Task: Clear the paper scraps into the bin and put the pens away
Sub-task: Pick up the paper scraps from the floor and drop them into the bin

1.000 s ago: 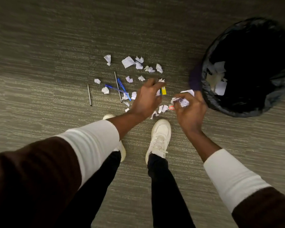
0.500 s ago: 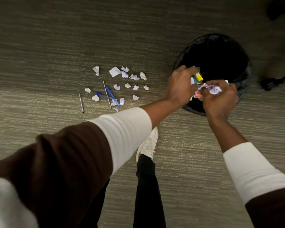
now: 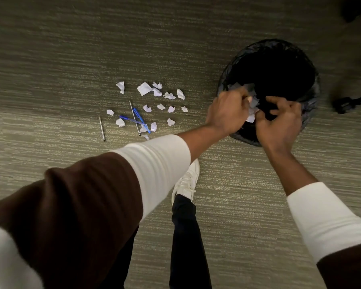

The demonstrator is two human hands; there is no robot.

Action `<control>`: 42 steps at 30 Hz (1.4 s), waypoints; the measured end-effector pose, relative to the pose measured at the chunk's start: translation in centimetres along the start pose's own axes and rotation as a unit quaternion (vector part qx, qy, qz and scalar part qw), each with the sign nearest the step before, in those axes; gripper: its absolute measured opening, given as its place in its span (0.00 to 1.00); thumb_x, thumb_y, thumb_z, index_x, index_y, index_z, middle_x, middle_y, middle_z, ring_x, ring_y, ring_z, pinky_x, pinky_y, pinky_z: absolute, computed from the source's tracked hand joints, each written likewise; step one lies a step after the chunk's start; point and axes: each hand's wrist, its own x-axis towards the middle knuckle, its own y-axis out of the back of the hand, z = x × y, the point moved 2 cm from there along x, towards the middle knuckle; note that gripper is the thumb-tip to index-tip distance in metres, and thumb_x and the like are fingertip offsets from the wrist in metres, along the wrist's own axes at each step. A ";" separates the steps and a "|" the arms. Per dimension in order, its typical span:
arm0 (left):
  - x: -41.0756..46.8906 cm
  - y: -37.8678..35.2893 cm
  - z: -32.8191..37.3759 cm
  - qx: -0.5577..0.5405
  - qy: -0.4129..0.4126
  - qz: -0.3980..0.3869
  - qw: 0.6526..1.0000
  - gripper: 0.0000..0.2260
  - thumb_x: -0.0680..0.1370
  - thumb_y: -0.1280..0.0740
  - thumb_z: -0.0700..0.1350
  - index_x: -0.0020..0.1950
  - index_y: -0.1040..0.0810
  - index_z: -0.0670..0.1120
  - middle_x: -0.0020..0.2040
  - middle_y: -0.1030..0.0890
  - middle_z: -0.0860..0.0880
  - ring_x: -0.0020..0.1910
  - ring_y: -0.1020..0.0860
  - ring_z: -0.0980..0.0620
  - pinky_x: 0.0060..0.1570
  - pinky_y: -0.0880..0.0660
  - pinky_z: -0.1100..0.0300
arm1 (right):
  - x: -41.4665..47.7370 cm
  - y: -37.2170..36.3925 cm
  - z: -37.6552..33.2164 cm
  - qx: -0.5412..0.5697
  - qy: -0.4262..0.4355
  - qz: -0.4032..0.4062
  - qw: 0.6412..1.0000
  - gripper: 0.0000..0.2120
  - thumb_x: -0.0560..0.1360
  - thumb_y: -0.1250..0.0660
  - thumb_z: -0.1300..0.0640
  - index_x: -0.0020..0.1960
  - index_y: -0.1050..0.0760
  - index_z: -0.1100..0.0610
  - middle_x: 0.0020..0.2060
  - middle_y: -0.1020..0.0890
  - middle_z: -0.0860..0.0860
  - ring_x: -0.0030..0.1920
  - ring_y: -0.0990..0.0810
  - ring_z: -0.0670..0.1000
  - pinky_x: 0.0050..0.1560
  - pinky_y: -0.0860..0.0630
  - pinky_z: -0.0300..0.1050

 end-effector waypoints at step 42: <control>12.3 3.9 -39.4 0.396 -0.049 -0.122 0.909 0.39 0.78 0.30 0.38 0.85 0.42 0.58 0.85 0.46 0.40 0.84 0.46 0.33 0.65 0.23 0.34 | 1.2 -40.4 -4.8 -0.341 0.301 -0.346 0.820 0.64 0.60 0.16 0.38 0.81 0.58 0.37 0.83 0.61 0.59 0.83 0.63 0.68 0.75 0.50 0.80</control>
